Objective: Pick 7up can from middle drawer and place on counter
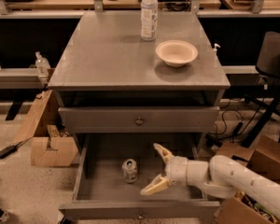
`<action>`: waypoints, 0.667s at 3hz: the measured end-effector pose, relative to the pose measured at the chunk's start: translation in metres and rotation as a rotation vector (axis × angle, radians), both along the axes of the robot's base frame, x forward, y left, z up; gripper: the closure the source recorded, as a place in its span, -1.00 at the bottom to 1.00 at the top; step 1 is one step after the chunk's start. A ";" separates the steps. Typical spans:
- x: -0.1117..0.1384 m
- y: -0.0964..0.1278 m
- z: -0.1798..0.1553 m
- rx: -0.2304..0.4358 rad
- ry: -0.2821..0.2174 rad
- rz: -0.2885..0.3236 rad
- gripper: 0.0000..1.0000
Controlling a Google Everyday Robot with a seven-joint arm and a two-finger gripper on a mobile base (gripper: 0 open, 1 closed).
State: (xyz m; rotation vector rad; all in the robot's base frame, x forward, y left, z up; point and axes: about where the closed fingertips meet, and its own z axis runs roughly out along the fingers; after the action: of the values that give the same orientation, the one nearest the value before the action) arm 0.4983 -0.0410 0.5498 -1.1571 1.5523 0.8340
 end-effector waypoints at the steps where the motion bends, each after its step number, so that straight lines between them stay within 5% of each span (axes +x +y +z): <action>1: 0.013 0.033 -0.032 0.018 0.010 0.009 -1.00; 2: 0.031 0.052 -0.054 0.018 0.013 0.001 -1.00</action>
Offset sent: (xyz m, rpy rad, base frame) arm 0.0542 0.0694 -0.0810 0.0133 0.0156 -0.0181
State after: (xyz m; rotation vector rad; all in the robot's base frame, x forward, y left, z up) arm 0.5296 0.0105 0.4955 -1.1420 1.5521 0.8558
